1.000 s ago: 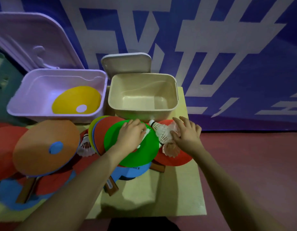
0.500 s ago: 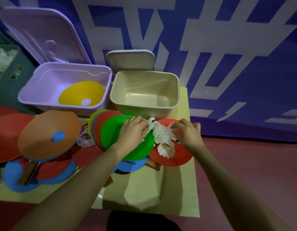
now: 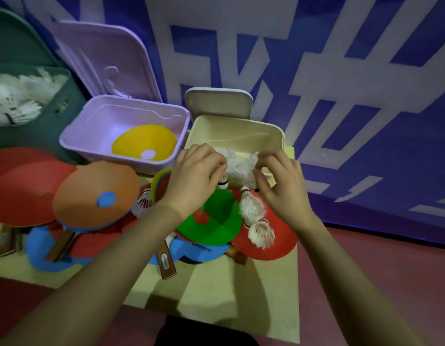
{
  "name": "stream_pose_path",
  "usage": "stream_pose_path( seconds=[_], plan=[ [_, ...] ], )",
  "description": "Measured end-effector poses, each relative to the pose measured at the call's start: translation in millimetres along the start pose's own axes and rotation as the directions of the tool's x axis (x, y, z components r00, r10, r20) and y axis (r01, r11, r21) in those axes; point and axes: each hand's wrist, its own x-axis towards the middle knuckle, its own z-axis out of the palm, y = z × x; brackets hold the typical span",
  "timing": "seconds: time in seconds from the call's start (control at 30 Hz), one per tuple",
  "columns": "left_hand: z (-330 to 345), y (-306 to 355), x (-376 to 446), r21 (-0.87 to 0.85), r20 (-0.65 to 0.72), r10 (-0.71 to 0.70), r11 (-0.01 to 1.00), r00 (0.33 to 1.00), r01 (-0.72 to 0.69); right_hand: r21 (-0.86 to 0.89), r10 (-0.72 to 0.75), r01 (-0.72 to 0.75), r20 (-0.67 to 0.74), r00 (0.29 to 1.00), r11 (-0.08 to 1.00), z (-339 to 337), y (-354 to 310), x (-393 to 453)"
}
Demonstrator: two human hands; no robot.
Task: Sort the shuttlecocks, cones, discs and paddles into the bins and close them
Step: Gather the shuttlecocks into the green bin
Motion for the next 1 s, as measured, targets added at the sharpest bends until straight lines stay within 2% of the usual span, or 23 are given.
stream_pose_path(
  seconds=[0.2, 0.37, 0.53, 0.67, 0.77, 0.87, 1.0],
  plan=[
    [-56.5, -41.6, 11.0, 0.043, -0.147, -0.097, 0.994, 0.984, 0.105, 0.031, -0.144, 0.146, -0.074, 0.987, 0.989, 34.0, -47.1, 58.3],
    [-113.1, -99.4, 25.4, 0.111, -0.251, -0.087, 0.987, 0.964, 0.118, 0.087, -0.267, 0.276, -0.108, 0.958, 0.957, 73.3, -110.0, 117.3],
    [-170.7, -178.3, 35.0, 0.147, -0.314, -0.042, 0.985, 0.949, 0.092, 0.117, -0.323, 0.347, -0.187, 0.928, 0.93, 131.2, -174.0, 179.4],
    [-211.2, -256.2, 35.6, 0.072, -0.279, -0.052, 0.995, 0.959, 0.075, 0.227, -0.271, 0.314, -0.201, 0.941, 0.922, 189.9, -229.0, 221.6],
    [-239.0, -315.5, 30.9, 0.014, -0.25, -0.093, 0.995, 0.964, 0.099, 0.222, -0.247, 0.288, -0.197, 0.949, 0.932, 237.9, -269.5, 248.2],
    [-261.8, -372.8, 18.6, 0.051, -0.222, -0.122, 0.989, 0.967, 0.136, 0.23, -0.193, 0.226, -0.159, 0.968, 0.947, 286.2, -305.2, 270.8],
    [-277.7, -446.3, -10.0, 0.083, -0.191, -0.231, 0.965, 0.954, 0.25, 0.297, -0.112, 0.136, -0.097, 0.989, 0.945, 348.6, -338.6, 284.9]
  ],
)
